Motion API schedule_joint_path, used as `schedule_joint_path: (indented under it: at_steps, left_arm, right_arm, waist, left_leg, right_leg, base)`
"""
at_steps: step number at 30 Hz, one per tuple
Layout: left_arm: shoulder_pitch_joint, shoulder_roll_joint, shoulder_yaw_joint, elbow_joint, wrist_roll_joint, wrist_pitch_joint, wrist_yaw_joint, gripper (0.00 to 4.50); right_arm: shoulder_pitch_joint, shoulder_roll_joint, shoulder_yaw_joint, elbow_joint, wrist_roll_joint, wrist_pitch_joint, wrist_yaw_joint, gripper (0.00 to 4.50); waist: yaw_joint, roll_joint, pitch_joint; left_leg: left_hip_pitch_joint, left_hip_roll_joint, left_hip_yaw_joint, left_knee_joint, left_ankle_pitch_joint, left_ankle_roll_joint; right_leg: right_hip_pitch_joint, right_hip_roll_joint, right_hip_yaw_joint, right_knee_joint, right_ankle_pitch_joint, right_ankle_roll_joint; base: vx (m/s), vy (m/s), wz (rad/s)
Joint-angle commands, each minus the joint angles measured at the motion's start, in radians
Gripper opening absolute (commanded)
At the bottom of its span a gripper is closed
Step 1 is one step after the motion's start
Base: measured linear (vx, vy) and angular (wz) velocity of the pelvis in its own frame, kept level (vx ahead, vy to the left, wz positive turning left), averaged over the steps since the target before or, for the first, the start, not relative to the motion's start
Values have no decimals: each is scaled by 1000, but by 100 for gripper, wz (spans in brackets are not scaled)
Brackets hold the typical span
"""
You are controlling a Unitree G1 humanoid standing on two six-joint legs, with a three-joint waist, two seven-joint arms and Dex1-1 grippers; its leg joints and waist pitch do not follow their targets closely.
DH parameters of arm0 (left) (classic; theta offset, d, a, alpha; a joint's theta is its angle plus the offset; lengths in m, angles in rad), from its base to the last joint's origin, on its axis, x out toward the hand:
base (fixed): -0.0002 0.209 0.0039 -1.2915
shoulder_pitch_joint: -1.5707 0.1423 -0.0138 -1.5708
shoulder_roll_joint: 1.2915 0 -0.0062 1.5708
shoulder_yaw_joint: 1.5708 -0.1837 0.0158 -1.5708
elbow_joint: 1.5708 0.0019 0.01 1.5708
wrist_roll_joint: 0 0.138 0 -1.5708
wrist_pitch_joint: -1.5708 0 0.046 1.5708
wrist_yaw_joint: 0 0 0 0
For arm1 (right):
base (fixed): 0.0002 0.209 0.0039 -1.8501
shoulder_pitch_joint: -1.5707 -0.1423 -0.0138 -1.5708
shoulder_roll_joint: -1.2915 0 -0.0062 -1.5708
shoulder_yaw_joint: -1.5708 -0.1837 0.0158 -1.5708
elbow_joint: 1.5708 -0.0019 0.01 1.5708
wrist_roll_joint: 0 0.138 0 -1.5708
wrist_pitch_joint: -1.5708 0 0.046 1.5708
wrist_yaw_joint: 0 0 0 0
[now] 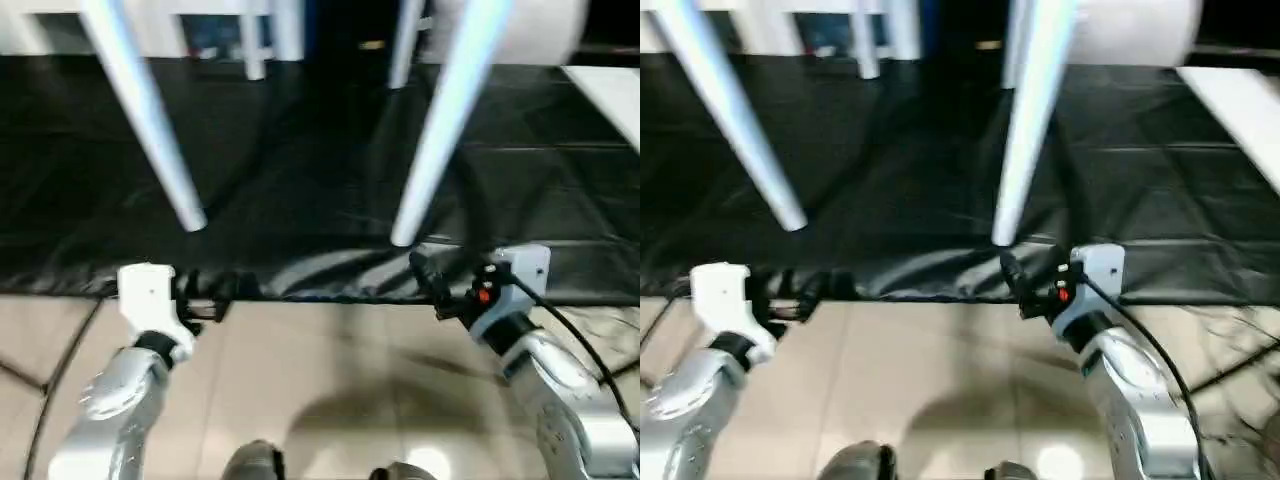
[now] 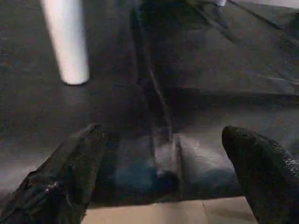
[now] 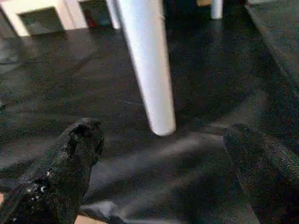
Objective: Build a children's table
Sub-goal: Flip table
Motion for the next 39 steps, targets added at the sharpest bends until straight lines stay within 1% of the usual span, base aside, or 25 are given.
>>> schedule_joint_path:
  at_steps: [1,2,3,5,7,10,14,17,19,20,21,22,24,26,28,29,30,31,32,33,34,35,36,38,39]
  left_arm:
    - [12,4,0,24,18,5,6,447]
    - [19,11,2,42,26,20,15,447]
    - [29,15,6,43,27,35,20,447]
    - [46,24,13,38,31,49,26,447]
    - [57,29,22,32,32,35,22,447]
    - [91,21,62,-15,8,-46,5,447]
    - [180,3,99,-95,-58,-194,-89,447]
    - [275,15,81,-127,-139,-251,-232,447]
    - [333,45,57,-157,-181,-241,-322,447]
    - [356,68,45,-173,-194,-230,-362,447]
    - [385,86,28,-171,-187,-247,-393,447]
    - [413,101,22,-174,-199,-241,-423,447]
    - [455,124,7,-173,-210,-235,-464,447]
    - [479,140,-11,-163,-201,-231,-485,447]
    - [488,167,-35,-135,-175,-217,-500,447]
    - [492,185,-60,-45,-117,-220,-500,447]
    - [480,170,-69,37,-94,-241,-496,447]
    - [480,170,-69,37,-94,-241,-496,447]
    - [446,144,-74,142,-68,-247,-459,447]
    - [419,126,-82,214,-53,-262,-446,447]
    - [382,100,-87,299,-41,-258,-418,447]
    - [365,86,-90,336,-38,-252,-402,447]
    - [363,84,-91,341,-37,-251,-400,447]
    - [271,40,-125,537,22,-214,-300,447]
    - [222,20,-132,641,59,-220,-229,447]
  right_arm:
    - [-2,-1,7,35,-11,-13,12,450]
    - [-3,-1,25,79,-22,-15,22,450]
    - [-3,-3,36,102,-30,-16,28,450]
    - [-2,-7,51,137,-44,-33,37,450]
    - [-1,-1,51,144,-44,-45,37,450]
    - [11,15,46,124,-34,-73,52,450]
    - [92,22,66,37,21,-130,141,450]
    - [199,5,86,-31,71,-162,232,450]
    - [261,-37,105,-78,104,-157,312,450]
    - [286,-67,115,-104,126,-139,359,450]
    - [315,-96,126,-110,135,-139,408,450]
    - [337,-134,139,-104,124,-142,454,450]
    - [364,-193,162,-76,94,-153,520,450]
    - [375,-225,176,-42,70,-166,555,450]
    - [361,-233,177,3,56,-169,566,450]
    - [303,-234,180,144,18,-191,566,450]
    - [242,-225,189,292,-14,-215,568,450]
    - [242,-225,189,292,-14,-215,568,450]
    - [161,-202,197,484,-63,-274,535,450]
    - [110,-182,195,607,-84,-295,499,450]
    - [55,-162,192,736,-114,-307,424,450]
    - [30,-154,189,794,-126,-308,385,450]
    - [27,-153,189,802,-128,-308,379,450]
    - [-40,-115,187,974,-159,-309,262,450]
    - [-73,-93,185,1063,-168,-317,218,450]
  waist:
    - [2,-5,-61]
    - [0,-2,-65]
    - [-2,-1,-71]
    - [-4,-7,-71]
    - [-3,-20,-66]
    - [1,-23,-61]
    - [15,-1,-54]
    - [29,-3,-51]
    - [44,8,-56]
    - [47,3,-51]
    - [54,12,-50]
    - [54,8,-47]
    - [63,16,-41]
    - [63,6,-32]
    - [62,6,-42]
    - [56,9,-45]
    - [46,5,-43]
    - [42,7,-42]
    - [37,5,-47]
    - [26,4,-45]
    - [22,-6,-46]
    - [21,4,-50]
    - [25,4,-55]
    - [24,-7,-56]
    - [20,1,-64]
  left_leg:
    - [-1,66,-21,-98,-214,9]
    - [3,67,-16,-95,-176,28]
    - [1,67,-14,-91,-136,41]
    - [-1,67,-12,-87,-95,65]
    - [1,66,-5,-85,-87,97]
    - [4,73,-2,-91,-121,112]
    - [11,87,-6,-104,-236,75]
    - [11,87,-4,-108,-264,73]
    - [13,89,-5,-111,-300,60]
    - [12,89,-4,-114,-325,57]
    - [13,88,-5,-116,-354,52]
    - [16,88,-3,-117,-376,48]
    - [18,90,-6,-123,-448,15]
    - [21,87,-7,-128,-509,-3]
    - [29,88,-9,-124,-486,-7]
    - [28,88,-6,-123,-467,-6]
    - [24,85,-5,-124,-453,-7]
    - [22,82,-5,-123,-456,-12]
    - [29,84,-3,-120,-461,-20]
    - [34,81,2,-115,-464,-23]
    - [34,81,3,-114,-460,-22]
    - [36,79,1,-114,-449,-28]
    - [39,86,5,-113,-440,-25]
    - [33,83,11,-115,-396,0]
    - [32,81,11,-111,-365,4]
  right_leg:
    - [29,-79,46,-91,-207,-142]
    - [20,-73,46,-87,-119,-152]
    - [23,-69,44,-77,-27,-169]
    - [26,-66,42,-69,68,-196]
    - [25,-67,43,-71,88,-216]
    - [23,-70,44,-78,-4,-213]
    - [14,-70,48,-88,-84,-198]
    - [13,-67,50,-89,-67,-190]
    - [15,-69,53,-94,-115,-171]
    - [13,-69,55,-98,-144,-156]
    - [11,-70,58,-102,-192,-142]
    - [6,-70,60,-108,-224,-136]
    - [3,-77,67,-117,-356,-125]
    - [2,-85,72,-130,-500,-106]
    - [-3,-91,76,-133,-531,-102]
    - [-4,-84,74,-131,-495,-111]
    - [-3,-81,70,-130,-477,-117]
    - [-3,-82,67,-125,-485,-125]
    - [-6,-84,68,-128,-489,-131]
    - [-14,-83,70,-129,-469,-152]
    - [-13,-85,69,-130,-474,-162]
    - [-9,-84,67,-125,-453,-180]
    - [-8,-81,69,-122,-396,-188]
    - [1,-76,66,-113,-307,-200]
    - [3,-77,64,-106,-273,-209]
  base:
    - [0,0,0]
    - [0,0,0]
    - [0,0,0]
    - [0,0,0]
    - [0,0,0]
    - [0,0,0]
    - [0,0,0]
    - [0,0,0]
    - [0,0,0]
    - [0,0,0]
    - [0,0,0]
    - [0,0,0]
    - [0,0,0]
    - [0,0,0]
    - [0,0,0]
    - [0,0,0]
    - [0,0,0]
    - [0,0,0]
    - [0,0,0]
    - [0,0,0]
    - [0,0,0]
    - [0,0,0]
    - [0,0,0]
    - [0,0,0]
    - [0,0,0]
